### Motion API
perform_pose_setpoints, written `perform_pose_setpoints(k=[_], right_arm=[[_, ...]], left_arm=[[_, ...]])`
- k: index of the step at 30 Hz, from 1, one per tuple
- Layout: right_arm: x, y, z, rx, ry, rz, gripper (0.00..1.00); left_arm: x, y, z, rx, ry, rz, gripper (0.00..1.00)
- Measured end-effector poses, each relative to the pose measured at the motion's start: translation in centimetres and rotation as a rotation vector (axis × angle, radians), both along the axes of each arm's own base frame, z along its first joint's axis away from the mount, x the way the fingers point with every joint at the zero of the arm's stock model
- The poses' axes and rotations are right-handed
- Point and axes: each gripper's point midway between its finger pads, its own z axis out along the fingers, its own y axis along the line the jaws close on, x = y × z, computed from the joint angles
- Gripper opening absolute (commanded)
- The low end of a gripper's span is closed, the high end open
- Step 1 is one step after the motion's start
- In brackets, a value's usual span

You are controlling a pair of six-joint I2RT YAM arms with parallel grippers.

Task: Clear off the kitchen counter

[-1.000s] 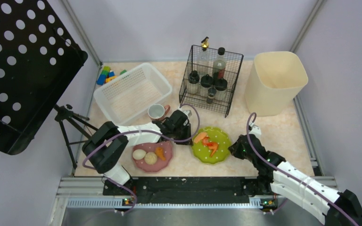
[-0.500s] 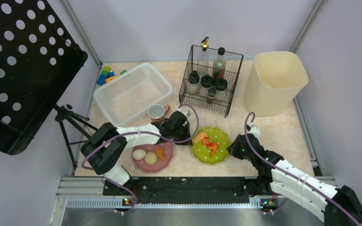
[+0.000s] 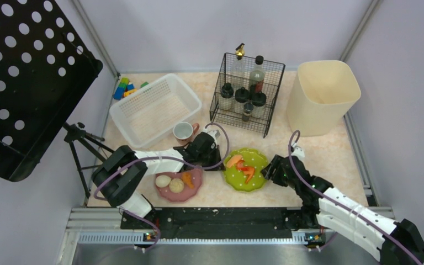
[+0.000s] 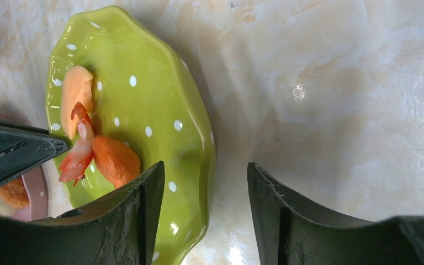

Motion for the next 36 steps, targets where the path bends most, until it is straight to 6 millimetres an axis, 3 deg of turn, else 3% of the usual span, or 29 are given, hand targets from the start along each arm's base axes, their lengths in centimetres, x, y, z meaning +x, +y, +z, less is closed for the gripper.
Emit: perform_pose_setpoints(k=[22, 30, 33, 36], right_arm=[[0.4, 2.5, -0.2, 0.220, -0.006, -0.037, 0.46], [0.6, 2.4, -0.2, 0.288, -0.035, -0.082, 0.19], [0.7, 2.4, 0.0, 0.297, -0.042, -0.087, 0.01], [0.8, 2.4, 0.1, 0.300, -0.044, -0.090, 0.00]], left_arm=[[0.6, -0.5, -0.2, -0.097, -0.018, 0.007, 0.00], [0.6, -0.5, -0.2, -0.103, -0.019, 0.007, 0.00], [0.6, -0.5, -0.2, -0.105, -0.016, 0.008, 0.00], [0.6, -0.5, -0.1, -0.105, -0.017, 0.009, 0.00]])
